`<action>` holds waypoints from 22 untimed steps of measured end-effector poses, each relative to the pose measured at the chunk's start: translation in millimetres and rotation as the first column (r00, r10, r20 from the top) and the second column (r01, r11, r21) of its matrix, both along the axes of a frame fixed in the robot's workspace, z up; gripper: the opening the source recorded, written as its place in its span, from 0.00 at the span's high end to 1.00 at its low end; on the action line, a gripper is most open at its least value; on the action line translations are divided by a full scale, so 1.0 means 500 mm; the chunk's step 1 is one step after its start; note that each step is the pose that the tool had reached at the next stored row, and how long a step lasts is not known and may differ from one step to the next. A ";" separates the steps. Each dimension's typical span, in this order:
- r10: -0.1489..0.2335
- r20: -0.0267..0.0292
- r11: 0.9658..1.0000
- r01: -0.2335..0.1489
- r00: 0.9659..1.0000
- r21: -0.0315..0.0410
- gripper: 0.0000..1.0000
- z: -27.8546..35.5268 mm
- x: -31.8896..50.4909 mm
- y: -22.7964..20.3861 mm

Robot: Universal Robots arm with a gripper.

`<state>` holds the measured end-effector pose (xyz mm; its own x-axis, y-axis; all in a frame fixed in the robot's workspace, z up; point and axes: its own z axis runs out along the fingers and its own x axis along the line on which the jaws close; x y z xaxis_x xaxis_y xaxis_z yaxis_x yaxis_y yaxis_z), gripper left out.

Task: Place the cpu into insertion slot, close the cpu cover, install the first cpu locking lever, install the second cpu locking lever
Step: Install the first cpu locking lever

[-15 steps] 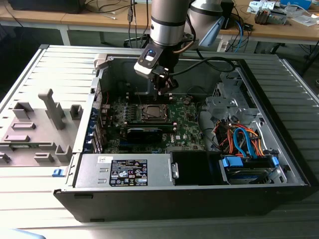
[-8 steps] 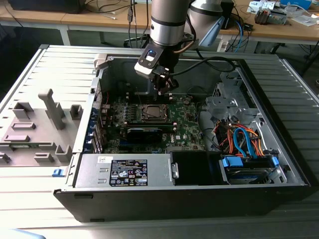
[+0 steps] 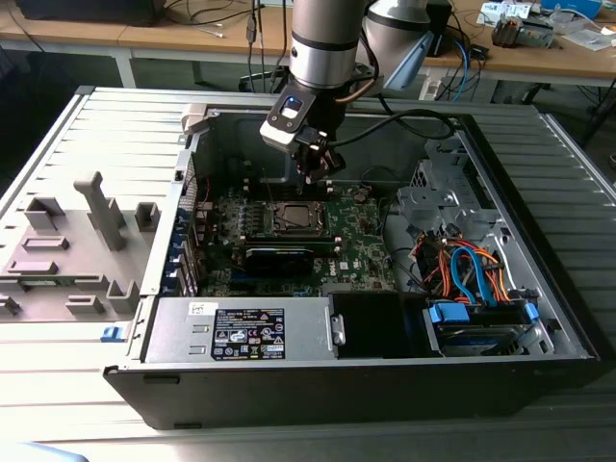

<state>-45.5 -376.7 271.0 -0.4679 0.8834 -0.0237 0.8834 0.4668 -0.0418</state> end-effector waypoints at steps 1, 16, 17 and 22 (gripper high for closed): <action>0.000 0.000 1.000 0.000 1.000 0.000 0.89 0.000 0.000 0.0000; 0.023 0.000 1.000 -0.023 1.000 -0.010 0.89 0.000 0.000 -0.0001; 0.024 0.000 1.000 -0.024 1.000 -0.010 0.89 0.000 0.000 0.0000; 0.031 0.000 0.999 -0.031 1.000 -0.011 0.89 0.000 0.000 0.0000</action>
<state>-45.5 -376.7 271.0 -0.4948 0.8684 -0.0332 0.8687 0.4932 -0.0470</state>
